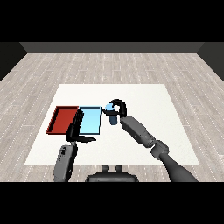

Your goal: Pick the blue can and put it in the blue box

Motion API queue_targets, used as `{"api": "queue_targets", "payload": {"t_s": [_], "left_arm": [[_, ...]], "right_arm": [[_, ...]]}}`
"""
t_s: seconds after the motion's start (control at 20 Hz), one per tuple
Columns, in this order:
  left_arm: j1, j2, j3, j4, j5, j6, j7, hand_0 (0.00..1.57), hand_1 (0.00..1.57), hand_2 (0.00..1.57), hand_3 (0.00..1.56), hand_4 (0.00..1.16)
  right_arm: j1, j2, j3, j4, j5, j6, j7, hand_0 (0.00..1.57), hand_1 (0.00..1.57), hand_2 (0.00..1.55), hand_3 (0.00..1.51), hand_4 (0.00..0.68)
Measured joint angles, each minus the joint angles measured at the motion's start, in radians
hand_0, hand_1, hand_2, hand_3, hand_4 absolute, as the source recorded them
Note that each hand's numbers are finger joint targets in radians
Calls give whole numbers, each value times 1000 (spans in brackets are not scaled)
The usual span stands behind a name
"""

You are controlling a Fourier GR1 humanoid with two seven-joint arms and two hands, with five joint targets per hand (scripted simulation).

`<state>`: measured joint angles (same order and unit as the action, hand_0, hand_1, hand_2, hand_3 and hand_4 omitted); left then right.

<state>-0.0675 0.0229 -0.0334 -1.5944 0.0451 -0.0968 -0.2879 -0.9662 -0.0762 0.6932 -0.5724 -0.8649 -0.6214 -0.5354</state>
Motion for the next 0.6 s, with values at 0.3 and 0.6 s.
{"api": "queue_targets", "payload": {"t_s": [0.3,0.6], "left_arm": [[-23,-17,-79,47,-15,32,28,0,0,0,0,0],[-36,-21,-131,59,0,64,46,0,0,0,0,0]], "right_arm": [[79,-109,27,-227,86,-53,81,1421,1421,1445,1405,616],[255,-277,55,-544,164,-99,168,1435,1435,1452,1404,606]]}}
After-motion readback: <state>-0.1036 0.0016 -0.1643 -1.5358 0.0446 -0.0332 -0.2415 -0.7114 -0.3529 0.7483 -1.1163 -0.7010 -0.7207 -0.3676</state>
